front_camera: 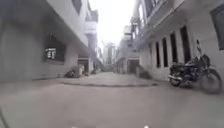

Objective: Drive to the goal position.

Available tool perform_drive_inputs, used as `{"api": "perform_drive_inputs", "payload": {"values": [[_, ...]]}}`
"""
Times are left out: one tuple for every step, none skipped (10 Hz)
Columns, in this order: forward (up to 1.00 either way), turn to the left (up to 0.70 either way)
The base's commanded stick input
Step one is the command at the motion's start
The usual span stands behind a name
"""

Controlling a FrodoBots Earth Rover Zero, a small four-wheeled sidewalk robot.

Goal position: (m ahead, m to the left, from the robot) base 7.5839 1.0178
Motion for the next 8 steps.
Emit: {"api": "perform_drive_inputs", "payload": {"values": [[1.00, 0.02], [1.00, 0.02], [1.00, 0.02], [1.00, 0.02], [1.00, 0.02], [1.00, -0.38], [1.00, -0.32], [1.00, 0.02]]}}
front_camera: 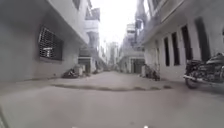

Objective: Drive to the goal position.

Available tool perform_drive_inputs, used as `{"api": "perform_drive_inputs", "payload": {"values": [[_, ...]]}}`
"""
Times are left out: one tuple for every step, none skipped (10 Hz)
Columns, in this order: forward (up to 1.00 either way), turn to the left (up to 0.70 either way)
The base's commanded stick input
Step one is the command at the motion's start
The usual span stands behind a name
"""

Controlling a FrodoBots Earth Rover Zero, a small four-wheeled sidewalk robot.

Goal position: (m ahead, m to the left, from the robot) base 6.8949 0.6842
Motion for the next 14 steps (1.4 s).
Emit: {"api": "perform_drive_inputs", "payload": {"values": [[1.00, 0.02], [1.00, 0.02], [1.00, 0.02], [1.00, 0.02], [1.00, 0.02], [1.00, 0.02], [1.00, 0.02], [1.00, 0.02], [1.00, 0.02], [1.00, 0.02], [1.00, 0.02], [1.00, 0.02], [1.00, 0.02], [1.00, 0.02]]}}
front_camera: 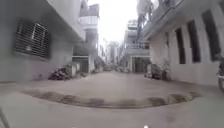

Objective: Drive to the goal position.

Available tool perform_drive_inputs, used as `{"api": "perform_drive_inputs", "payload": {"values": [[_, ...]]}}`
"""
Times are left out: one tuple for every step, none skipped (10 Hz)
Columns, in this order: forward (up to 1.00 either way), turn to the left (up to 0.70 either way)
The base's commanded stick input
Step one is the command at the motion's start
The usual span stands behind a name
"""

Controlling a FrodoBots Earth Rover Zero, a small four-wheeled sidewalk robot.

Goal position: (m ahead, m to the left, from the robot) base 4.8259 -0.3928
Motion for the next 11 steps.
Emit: {"api": "perform_drive_inputs", "payload": {"values": [[1.00, -0.14], [1.00, -0.38], [1.00, -0.16], [1.00, 0.02], [1.00, 0.02], [1.00, 0.02], [1.00, 0.02], [1.00, 0.02], [1.00, 0.02], [1.00, 0.02], [1.00, 0.02]]}}
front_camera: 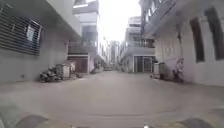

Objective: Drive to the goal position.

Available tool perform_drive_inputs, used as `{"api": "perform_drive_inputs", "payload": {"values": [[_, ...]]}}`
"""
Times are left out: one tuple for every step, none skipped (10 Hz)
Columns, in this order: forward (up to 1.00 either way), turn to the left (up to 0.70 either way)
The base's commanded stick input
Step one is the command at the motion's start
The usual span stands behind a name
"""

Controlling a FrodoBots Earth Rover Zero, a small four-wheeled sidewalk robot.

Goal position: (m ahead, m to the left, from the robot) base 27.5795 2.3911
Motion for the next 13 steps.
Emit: {"api": "perform_drive_inputs", "payload": {"values": [[1.00, -0.12], [1.00, -0.27], [1.00, 0.02], [1.00, 0.02], [1.00, 0.02], [1.00, 0.02], [1.00, 0.02], [1.00, 0.02], [1.00, 0.02], [1.00, 0.02], [1.00, 0.02], [1.00, 0.02], [1.00, 0.02]]}}
